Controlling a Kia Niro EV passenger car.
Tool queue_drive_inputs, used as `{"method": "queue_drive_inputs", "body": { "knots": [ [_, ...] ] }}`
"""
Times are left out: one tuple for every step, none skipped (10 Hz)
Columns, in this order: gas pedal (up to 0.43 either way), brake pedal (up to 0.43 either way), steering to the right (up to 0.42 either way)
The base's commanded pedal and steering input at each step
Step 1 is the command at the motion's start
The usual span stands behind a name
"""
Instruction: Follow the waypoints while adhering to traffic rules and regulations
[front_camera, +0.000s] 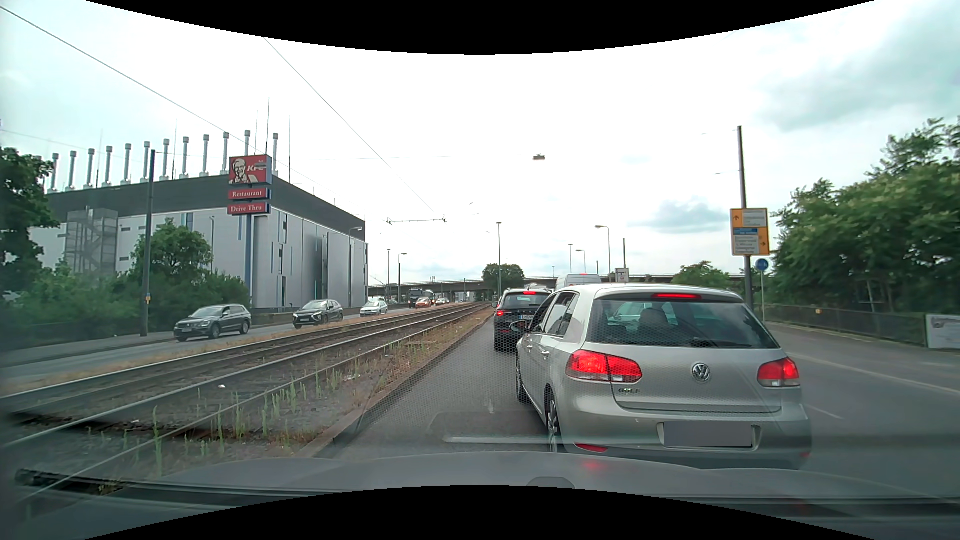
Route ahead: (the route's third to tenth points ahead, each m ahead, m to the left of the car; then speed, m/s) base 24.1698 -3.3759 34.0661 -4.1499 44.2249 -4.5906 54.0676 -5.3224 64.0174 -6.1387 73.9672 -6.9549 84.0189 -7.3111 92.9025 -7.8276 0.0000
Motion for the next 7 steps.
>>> {"method": "queue_drive_inputs", "body": {
  "knots": [
    [0.000,0.244,0.001],
    [0.000,0.244,0.001],
    [0.000,0.244,0.001],
    [0.000,0.244,0.001],
    [0.000,0.244,0.001],
    [0.000,0.244,0.001],
    [0.000,0.244,0.001]
  ]
}}
